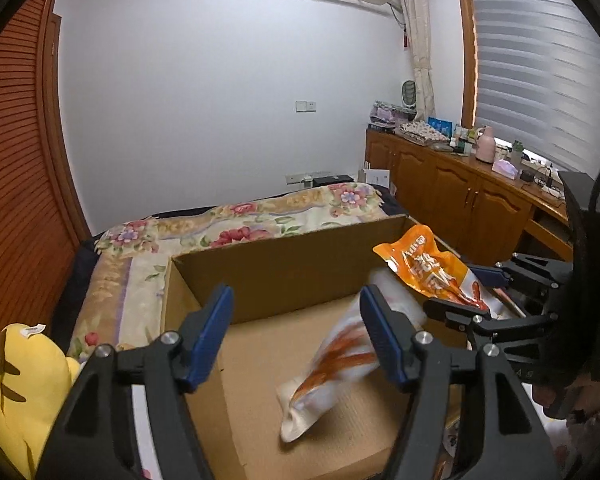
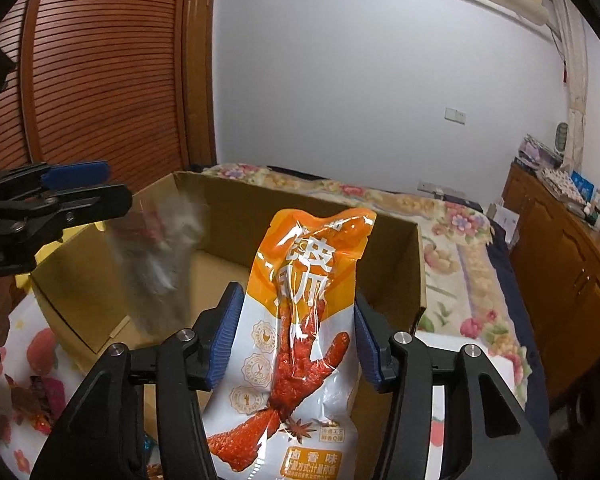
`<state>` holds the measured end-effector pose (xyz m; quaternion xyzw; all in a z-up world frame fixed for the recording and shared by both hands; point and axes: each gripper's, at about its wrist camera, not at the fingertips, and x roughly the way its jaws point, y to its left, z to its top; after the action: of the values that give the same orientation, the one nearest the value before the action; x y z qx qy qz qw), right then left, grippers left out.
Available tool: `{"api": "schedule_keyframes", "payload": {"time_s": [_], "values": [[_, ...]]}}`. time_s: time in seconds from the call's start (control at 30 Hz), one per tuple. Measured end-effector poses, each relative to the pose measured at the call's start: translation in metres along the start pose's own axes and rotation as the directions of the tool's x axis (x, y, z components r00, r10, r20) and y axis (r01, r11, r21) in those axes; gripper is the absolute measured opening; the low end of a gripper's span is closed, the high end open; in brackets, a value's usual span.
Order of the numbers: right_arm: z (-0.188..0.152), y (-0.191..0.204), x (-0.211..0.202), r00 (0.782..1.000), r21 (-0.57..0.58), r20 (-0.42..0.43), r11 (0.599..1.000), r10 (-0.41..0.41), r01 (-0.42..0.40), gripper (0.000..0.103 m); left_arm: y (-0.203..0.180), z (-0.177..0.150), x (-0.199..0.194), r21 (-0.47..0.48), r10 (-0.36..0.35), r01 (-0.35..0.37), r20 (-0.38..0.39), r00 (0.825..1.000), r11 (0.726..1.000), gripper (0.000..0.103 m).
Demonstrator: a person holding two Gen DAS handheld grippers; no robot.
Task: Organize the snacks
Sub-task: 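Open both grippers to drop the bags into the box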
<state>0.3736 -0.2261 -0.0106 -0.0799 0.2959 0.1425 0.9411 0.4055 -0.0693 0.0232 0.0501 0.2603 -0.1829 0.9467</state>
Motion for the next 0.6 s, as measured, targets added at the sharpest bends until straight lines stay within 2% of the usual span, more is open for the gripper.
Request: {"api": "schedule_keyframes", "payload": {"time_s": [0.07, 0.1, 0.13, 0.2, 0.33, 0.6], "values": [[0.0, -0.001, 0.004, 1.0, 0.01, -0.017, 1.0, -0.005, 0.005, 0.058, 0.0, -0.004, -0.002, 0.006, 0.006, -0.006, -0.003, 1.0, 1.0, 0.066], [0.0, 0.0, 0.004, 1.0, 0.012, -0.02, 1.0, -0.013, 0.013, 0.063, -0.001, -0.005, -0.004, 0.009, 0.009, -0.009, -0.003, 1.0, 1.0, 0.066], [-0.001, 0.0, 0.003, 1.0, 0.013, -0.019, 1.0, -0.015, 0.015, 0.073, -0.003, -0.007, -0.006, 0.012, 0.009, -0.009, -0.002, 1.0, 1.0, 0.066], [0.001, -0.001, 0.0, 1.0, 0.018, -0.016, 1.0, 0.005, -0.005, 0.082, -0.006, -0.011, -0.011, 0.015, 0.009, -0.009, -0.001, 1.0, 1.0, 0.066], [0.003, 0.0, -0.008, 1.0, 0.019, -0.007, 1.0, 0.006, -0.005, 0.082, -0.01, -0.019, -0.028, 0.023, 0.007, -0.007, 0.008, 1.0, 1.0, 0.067], [-0.001, 0.023, -0.056, 1.0, 0.009, 0.022, 1.0, 0.021, -0.021, 0.082, -0.021, -0.037, -0.079, 0.04, -0.002, 0.001, 0.038, 0.999, 0.999, 0.069]]}}
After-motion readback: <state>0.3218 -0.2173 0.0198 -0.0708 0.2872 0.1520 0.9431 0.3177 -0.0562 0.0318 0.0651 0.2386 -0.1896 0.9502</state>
